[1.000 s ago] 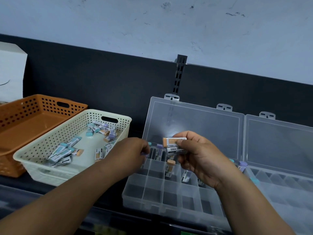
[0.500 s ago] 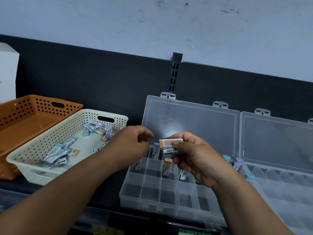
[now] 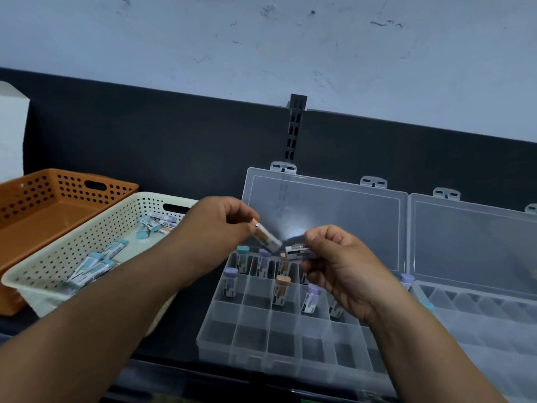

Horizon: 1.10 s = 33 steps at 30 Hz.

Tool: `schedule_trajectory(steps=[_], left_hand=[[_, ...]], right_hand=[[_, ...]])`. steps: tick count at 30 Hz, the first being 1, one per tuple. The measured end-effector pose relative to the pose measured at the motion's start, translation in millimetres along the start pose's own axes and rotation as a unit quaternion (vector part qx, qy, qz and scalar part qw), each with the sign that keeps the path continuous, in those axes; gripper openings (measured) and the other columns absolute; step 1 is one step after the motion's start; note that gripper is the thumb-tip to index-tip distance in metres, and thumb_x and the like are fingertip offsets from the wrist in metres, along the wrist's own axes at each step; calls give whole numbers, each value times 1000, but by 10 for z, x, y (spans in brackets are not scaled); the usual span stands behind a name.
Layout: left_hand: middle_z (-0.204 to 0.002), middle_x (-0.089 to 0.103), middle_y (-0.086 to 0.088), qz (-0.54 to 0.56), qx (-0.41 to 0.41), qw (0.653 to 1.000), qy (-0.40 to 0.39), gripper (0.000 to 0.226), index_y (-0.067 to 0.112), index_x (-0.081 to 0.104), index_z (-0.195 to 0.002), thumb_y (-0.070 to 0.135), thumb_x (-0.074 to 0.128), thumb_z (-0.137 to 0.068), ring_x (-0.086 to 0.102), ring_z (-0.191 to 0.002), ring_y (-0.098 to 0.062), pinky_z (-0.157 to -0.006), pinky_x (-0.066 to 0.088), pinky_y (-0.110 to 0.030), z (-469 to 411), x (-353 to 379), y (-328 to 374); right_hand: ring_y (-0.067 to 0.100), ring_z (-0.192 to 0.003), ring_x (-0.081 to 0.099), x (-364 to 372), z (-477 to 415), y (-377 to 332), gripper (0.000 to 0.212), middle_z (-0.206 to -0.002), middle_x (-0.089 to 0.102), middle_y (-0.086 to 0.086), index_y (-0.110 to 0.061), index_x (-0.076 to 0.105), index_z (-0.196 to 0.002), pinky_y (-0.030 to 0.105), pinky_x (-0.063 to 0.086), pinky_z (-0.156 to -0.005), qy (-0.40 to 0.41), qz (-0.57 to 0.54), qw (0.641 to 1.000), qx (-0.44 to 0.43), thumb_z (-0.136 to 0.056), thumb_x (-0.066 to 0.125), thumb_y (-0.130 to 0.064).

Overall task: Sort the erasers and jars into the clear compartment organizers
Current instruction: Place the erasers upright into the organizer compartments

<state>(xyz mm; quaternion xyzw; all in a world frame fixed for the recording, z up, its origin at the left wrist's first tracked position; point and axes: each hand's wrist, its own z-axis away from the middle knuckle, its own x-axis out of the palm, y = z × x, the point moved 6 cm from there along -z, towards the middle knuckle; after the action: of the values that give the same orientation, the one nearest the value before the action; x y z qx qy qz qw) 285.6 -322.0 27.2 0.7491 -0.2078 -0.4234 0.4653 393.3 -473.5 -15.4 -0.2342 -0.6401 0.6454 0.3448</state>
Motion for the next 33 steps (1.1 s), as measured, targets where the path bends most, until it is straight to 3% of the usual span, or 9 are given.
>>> schedule_trajectory(steps=[5, 9, 16, 23, 27, 33], left_hand=[[-85, 61, 17, -181, 62, 981, -43, 14, 28, 68, -100, 21, 60, -92, 60, -82, 2, -72, 48, -17, -36, 165, 32], [-94, 60, 15, -257, 77, 959, -91, 16, 26, 70, -104, 22, 60, -92, 58, -86, -1, -75, 45, -19, -48, 438, -104], [-109, 63, 13, -377, 89, 917, -94, 20, 35, 69, -107, 31, 59, -92, 49, -109, -14, -95, 42, -34, -107, 593, -307], [-105, 64, 15, -377, 95, 916, -98, 15, 36, 70, -100, 34, 60, -90, 48, -106, -13, -94, 39, -34, -121, 644, -434], [-108, 62, 15, -380, 98, 915, -97, 19, 37, 68, -106, 35, 62, -89, 47, -109, -14, -94, 38, -33, -136, 615, -460], [-114, 54, 10, -323, 91, 940, -59, 35, 33, 58, -122, 31, 64, -87, 44, -111, -12, -95, 40, -33, -114, 323, -410]], right_hand=[[11, -52, 57, -119, -11, 6, 12, -65, 58, 8, -8, 56, -83, 21, 47, -45, 19, -1, 1000, 4, -94, 57, -12], [14, -55, 60, -173, -11, 27, 8, -69, 62, 11, -5, 58, -84, 24, 51, -49, 9, -5, 1000, 15, -92, 58, -5], [19, -66, 65, -233, 17, 65, 20, -93, 65, 25, 5, 55, -111, 26, 58, -62, -6, -11, 999, 36, -94, 45, 8], [16, -66, 64, -207, 42, 41, 11, -87, 63, 20, 3, 56, -104, 26, 55, -63, 3, 61, 998, 3, -96, 49, -1], [15, -63, 58, -160, 42, 5, 9, -77, 61, 16, 4, 60, -100, 28, 47, -56, 14, 101, 995, -21, -93, 55, 1], [8, -61, 60, 24, 10, -41, 13, -68, 65, 2, -13, 67, -95, 19, 50, -60, 6, 187, 981, -50, -94, 56, -6]])
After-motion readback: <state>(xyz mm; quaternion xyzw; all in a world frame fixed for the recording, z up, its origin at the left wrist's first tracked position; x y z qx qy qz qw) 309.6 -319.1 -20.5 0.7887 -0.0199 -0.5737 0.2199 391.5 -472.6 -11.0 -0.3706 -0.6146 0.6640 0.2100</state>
